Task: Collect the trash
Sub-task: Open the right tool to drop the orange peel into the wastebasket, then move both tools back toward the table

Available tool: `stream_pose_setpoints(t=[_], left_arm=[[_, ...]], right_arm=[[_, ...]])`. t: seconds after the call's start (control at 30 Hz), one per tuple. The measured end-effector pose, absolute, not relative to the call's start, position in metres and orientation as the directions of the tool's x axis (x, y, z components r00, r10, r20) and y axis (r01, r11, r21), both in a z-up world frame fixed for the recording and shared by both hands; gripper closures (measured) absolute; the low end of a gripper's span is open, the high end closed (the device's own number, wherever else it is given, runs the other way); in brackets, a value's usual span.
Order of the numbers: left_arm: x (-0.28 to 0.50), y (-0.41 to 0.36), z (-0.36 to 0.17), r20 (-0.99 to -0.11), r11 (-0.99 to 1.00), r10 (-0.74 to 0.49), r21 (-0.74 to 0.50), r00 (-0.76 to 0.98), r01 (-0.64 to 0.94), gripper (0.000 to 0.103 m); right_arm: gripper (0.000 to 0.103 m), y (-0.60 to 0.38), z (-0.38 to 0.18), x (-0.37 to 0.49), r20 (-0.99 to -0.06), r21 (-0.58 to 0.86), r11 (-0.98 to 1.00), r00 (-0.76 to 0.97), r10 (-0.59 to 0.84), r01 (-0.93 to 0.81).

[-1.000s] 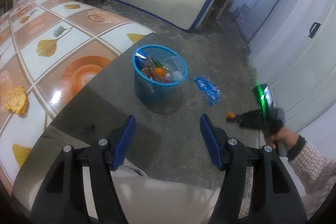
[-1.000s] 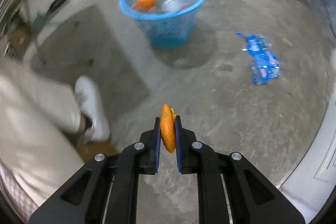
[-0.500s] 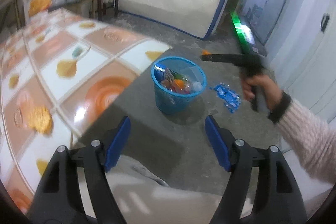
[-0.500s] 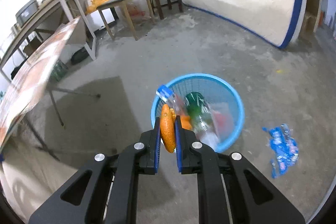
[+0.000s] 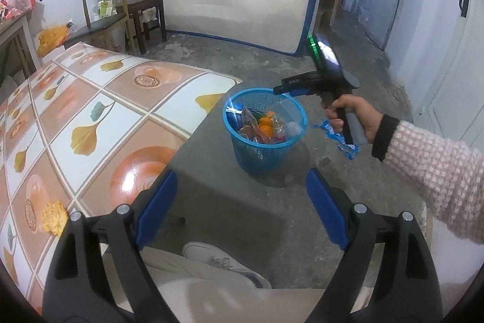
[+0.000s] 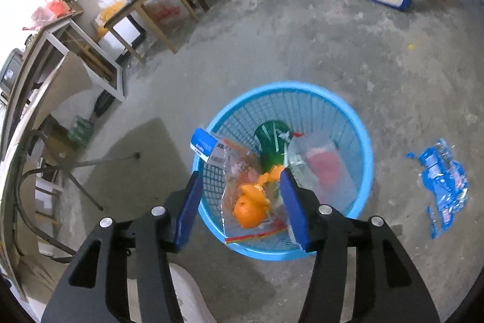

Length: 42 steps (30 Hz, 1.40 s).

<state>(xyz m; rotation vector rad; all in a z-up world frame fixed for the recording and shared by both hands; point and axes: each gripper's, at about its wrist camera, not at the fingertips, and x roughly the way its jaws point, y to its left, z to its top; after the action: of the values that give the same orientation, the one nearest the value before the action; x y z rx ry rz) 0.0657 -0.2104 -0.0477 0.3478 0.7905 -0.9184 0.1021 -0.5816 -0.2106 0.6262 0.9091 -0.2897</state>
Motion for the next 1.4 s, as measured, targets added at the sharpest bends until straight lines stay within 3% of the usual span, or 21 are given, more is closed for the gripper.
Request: stream_pose_setpoints(t=[0.17,0.37,0.53,0.77,1.13,1.27,1.4], left_arm=[[0.064,-0.207,-0.044,-0.721,0.577,-0.586,-0.049,0.371,0.815,0.018],[0.053,-0.196,-0.030,-0.658,0.571,-0.636,-0.051,0.403,0.819,0.010],[0.048,-0.187,-0.024,-0.638,0.591,-0.639,-0.048,0.431,0.805,0.009],[0.040,-0.171,-0.024,-0.626,0.671,-0.584,-0.015,0.516,0.741,0.008],[0.024,-0.157,-0.027,-0.620,0.693,-0.569,-0.007,0.541,0.721,0.008],[0.030,-0.127,-0.026,-0.621,0.754,-0.543,-0.065,0.565,0.654,0.008],[0.038,-0.083,-0.021,-0.593,0.827,-0.504,-0.121,0.629,0.549,0.008]], right_arm=[[0.049,-0.568,-0.168,0.069,-0.749,0.403,0.789,0.663,-0.006,0.463],[0.031,-0.512,-0.107,0.017,-0.675,0.350,0.839,0.733,-0.083,0.417],[0.006,-0.452,-0.059,-0.021,-0.593,0.199,0.876,0.766,-0.249,0.439],[0.006,-0.386,-0.036,-0.051,-0.519,0.038,0.861,0.746,-0.416,0.507],[0.006,-0.343,-0.035,-0.055,-0.520,0.080,0.901,0.789,-0.328,0.427],[0.006,-0.327,-0.014,-0.036,-0.458,0.147,0.949,0.870,-0.184,0.278],[0.006,-0.300,-0.006,0.002,-0.478,0.210,0.971,0.878,0.004,0.110]])
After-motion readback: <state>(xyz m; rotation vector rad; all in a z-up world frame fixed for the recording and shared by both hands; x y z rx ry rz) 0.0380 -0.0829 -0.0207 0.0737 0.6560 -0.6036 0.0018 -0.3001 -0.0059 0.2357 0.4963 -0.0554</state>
